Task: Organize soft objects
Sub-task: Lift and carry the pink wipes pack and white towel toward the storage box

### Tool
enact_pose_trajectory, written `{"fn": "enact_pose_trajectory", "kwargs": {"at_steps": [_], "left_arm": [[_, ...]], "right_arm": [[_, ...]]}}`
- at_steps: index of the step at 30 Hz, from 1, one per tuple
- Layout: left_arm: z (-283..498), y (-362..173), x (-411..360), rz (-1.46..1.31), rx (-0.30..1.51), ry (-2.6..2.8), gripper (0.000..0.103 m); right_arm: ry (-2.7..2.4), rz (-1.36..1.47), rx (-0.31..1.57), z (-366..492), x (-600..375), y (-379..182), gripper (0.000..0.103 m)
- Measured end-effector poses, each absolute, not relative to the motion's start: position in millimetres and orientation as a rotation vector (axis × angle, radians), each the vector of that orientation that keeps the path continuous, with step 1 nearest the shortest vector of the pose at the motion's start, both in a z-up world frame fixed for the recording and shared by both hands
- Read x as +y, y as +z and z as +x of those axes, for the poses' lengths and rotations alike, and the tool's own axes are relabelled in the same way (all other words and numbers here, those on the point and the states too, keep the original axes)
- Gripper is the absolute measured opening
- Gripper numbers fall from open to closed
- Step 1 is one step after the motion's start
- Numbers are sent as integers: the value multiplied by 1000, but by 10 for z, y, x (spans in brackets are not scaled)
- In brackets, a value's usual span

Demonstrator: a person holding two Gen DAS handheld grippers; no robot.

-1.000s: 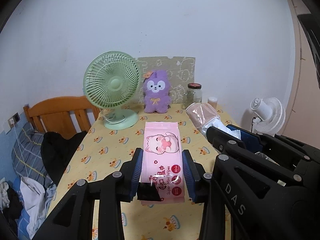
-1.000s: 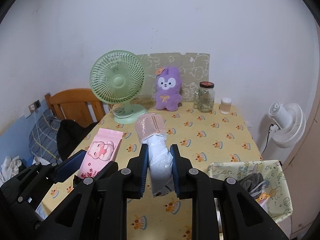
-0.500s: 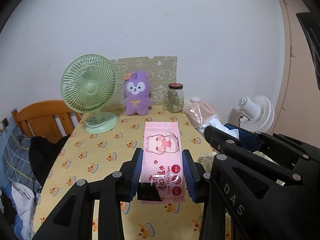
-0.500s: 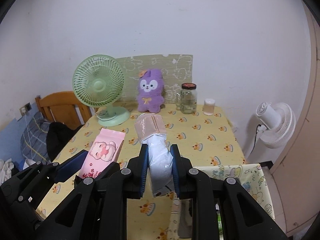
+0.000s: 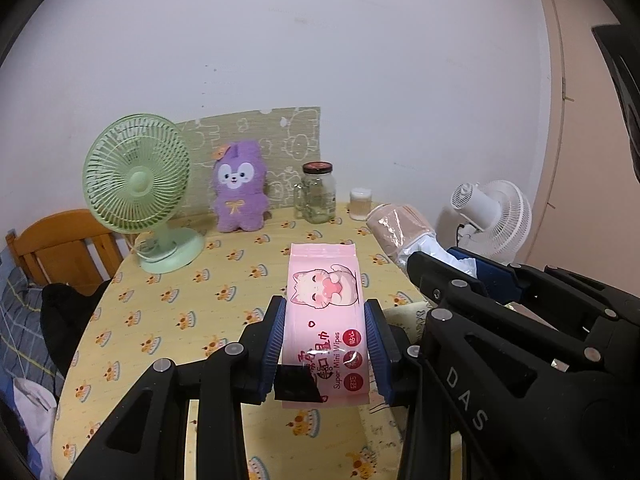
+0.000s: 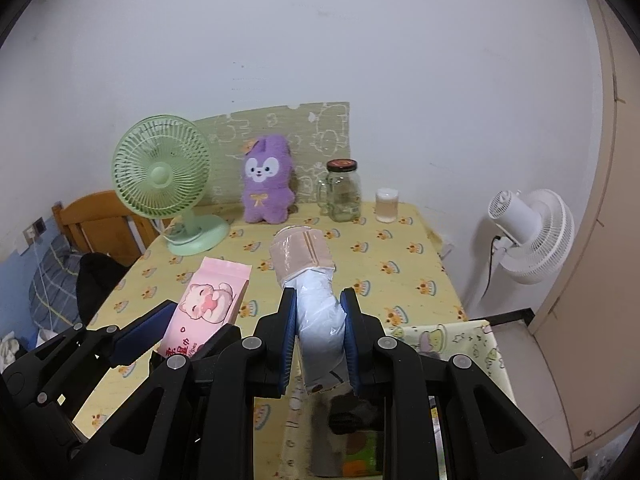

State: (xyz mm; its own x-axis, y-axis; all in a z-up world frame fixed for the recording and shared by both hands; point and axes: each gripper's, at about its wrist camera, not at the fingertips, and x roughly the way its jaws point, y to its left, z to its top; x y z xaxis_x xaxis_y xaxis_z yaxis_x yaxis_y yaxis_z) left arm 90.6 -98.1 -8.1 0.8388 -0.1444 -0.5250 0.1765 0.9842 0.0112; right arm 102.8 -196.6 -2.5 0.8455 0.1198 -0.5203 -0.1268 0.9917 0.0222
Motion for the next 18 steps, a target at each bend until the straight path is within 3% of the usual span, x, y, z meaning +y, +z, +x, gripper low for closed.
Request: {"fn": "enact_pose_trajectory", "kwargs": {"at_steps": [18], "left_arm": [[984, -185, -1460, 82, 583, -264, 40]], "right_arm": [[58, 16, 568, 1066, -2458, -139, 24]]}}
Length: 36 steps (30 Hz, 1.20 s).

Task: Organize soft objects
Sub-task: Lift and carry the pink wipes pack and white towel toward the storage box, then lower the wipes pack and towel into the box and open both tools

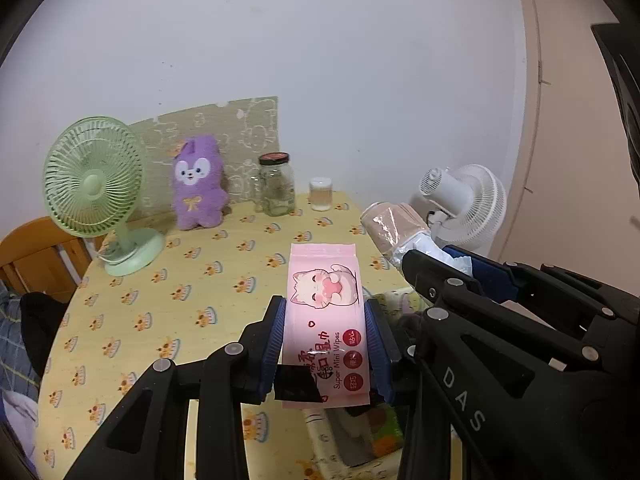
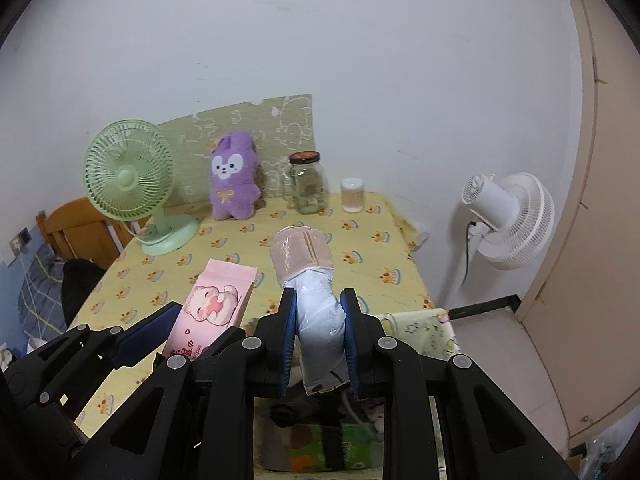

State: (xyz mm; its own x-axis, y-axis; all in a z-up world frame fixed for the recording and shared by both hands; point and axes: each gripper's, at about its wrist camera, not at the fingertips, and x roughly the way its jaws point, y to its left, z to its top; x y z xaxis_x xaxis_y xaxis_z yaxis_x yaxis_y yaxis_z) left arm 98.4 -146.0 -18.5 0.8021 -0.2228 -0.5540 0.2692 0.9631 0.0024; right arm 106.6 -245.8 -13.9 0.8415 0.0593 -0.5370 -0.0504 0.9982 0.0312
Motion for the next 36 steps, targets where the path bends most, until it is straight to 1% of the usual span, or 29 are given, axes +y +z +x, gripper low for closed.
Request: {"fn": "enact_pose_trajectory", "kwargs": {"at_steps": [12, 28, 30, 31, 36], "left_arm": [[1063, -350, -1718, 90, 614, -327, 40], [1072, -704, -1935, 122, 708, -407, 41], [1073, -727, -1939, 124, 718, -417, 54], [1067, -739, -1944, 125, 720, -425, 63], [1040, -777, -1961, 152, 714, -434, 69]], "right_arm": [[13, 25, 590, 1088, -2710, -277, 24], [-9, 56, 662, 1117, -2947, -688, 24], [-13, 57, 668, 1115, -2947, -714, 24], [-15, 56, 671, 1115, -2948, -725, 24], [-15, 63, 675, 1088, -2966, -784, 24]]}}
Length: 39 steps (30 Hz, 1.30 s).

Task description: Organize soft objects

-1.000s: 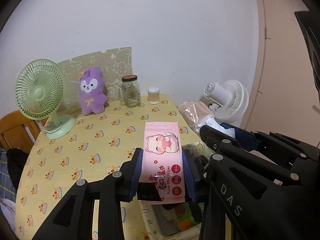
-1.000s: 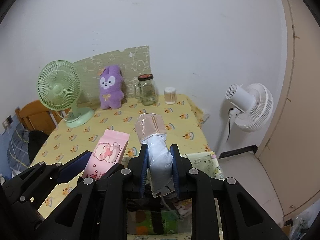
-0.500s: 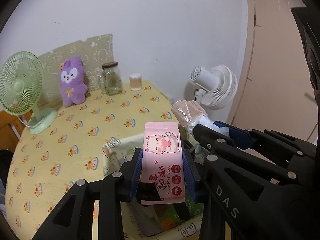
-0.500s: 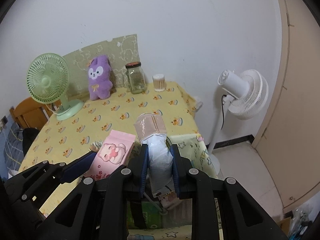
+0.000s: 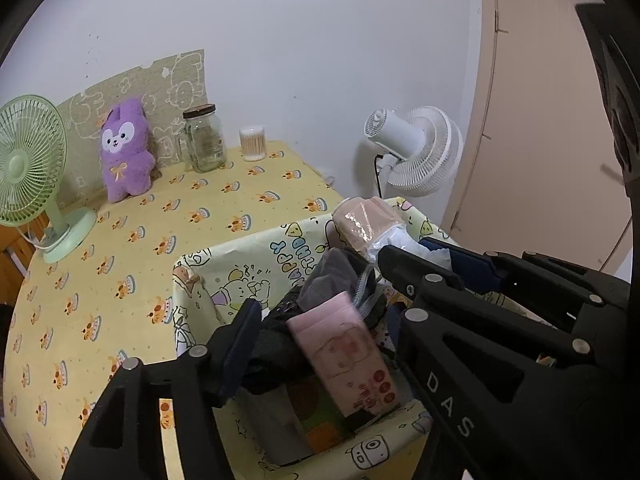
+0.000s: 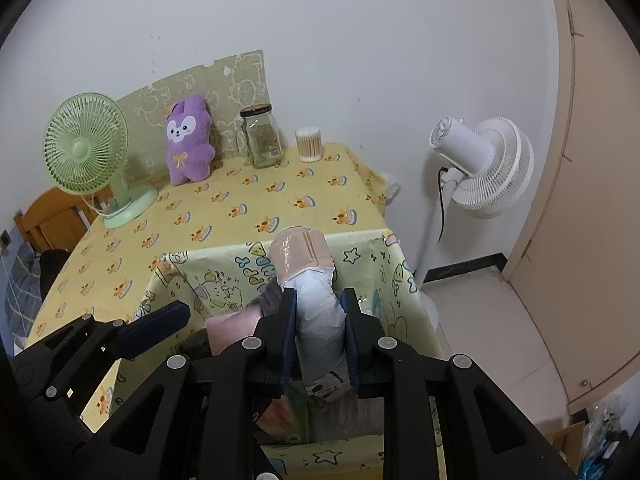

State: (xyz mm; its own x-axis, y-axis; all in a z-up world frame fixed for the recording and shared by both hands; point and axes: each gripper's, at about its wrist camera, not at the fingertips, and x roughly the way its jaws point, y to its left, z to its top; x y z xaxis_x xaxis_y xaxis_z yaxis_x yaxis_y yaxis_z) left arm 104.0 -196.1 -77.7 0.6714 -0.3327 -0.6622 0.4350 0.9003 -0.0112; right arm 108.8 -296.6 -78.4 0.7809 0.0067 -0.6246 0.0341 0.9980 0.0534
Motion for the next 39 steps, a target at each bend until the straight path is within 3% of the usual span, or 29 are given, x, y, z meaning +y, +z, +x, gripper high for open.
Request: {"fn": "enact_pose_trajectory", "kwargs": {"at_steps": [7, 10, 11, 13, 14, 16, 39], "left_arm": [[1024, -800, -1929, 170, 706, -420, 75], [1020, -794, -1904, 173, 706, -404, 75], [1020, -791, -1887, 169, 707, -403, 75], [1012, -778, -1851, 160, 704, -407, 76], [1005, -770, -1834, 157, 699, -408, 77], [985, -751, -1801, 155, 694, -403, 77], [696, -436, -1279, 103, 636, -318, 94]], "right_arm": [[0, 60, 679, 1084, -2925, -825, 25], [7, 85, 677, 1068, -2921, -839, 30], [9, 91, 676, 1065, -2917, -841, 38], [5, 109, 668, 1041, -2909, -840, 64], [-3, 123, 666, 1023, -2904, -838, 82], [-25, 156, 671, 993, -2891, -830, 90], [-53, 97, 634, 664, -2415, -489, 92]]}}
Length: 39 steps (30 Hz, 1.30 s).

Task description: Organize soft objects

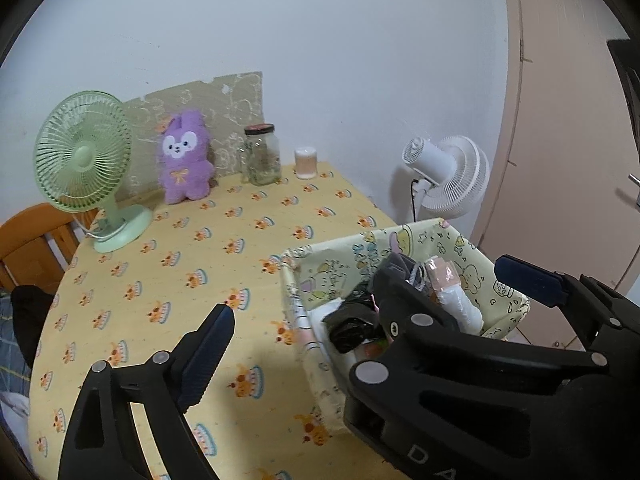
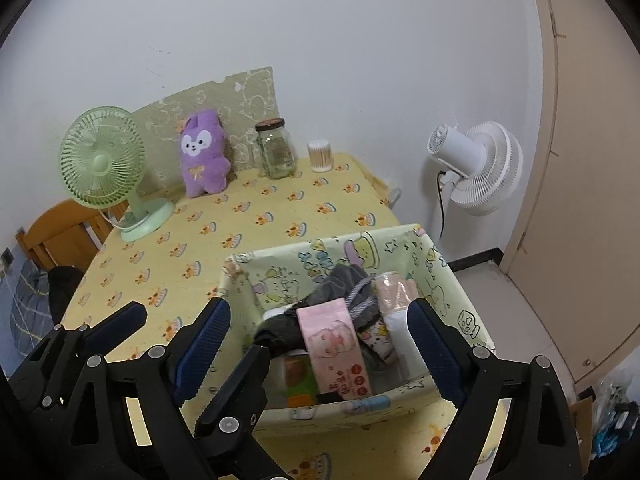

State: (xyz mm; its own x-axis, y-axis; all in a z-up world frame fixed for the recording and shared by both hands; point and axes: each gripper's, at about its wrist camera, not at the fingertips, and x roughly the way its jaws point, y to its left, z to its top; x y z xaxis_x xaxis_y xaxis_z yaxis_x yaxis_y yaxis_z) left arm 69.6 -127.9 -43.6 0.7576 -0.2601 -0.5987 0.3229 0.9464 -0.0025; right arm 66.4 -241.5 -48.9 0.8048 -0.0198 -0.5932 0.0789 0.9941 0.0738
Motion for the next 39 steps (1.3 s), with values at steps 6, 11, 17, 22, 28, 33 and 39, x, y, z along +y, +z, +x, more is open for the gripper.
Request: {"fn": "enact_pose_trajectory", "kwargs": {"at_steps": [6, 11, 17, 22, 28, 33, 39], "left_arm": [[570, -293, -1066, 89, 597, -295, 95], [422, -152, -875, 70, 554, -248, 96], [254, 2, -667, 57, 507, -196, 98], [169, 68, -507, 31, 485, -161, 100], [33, 133, -293, -8, 465, -135, 103], [-34, 158, -147, -27, 457, -98, 103], [-109, 136, -11, -54, 450, -54, 103]], "right_arm": [[-35, 73, 599, 534, -2212, -330, 92], [-15, 55, 569, 424, -2024, -197, 93], [12, 36, 516, 259, -1790, -21, 96], [24, 25, 488, 162, -1636, 68, 97], [47, -6, 452, 50, -1445, 163, 97], [70, -1, 422, -56, -1337, 220, 97], [83, -21, 400, -151, -1239, 241, 98]]}}
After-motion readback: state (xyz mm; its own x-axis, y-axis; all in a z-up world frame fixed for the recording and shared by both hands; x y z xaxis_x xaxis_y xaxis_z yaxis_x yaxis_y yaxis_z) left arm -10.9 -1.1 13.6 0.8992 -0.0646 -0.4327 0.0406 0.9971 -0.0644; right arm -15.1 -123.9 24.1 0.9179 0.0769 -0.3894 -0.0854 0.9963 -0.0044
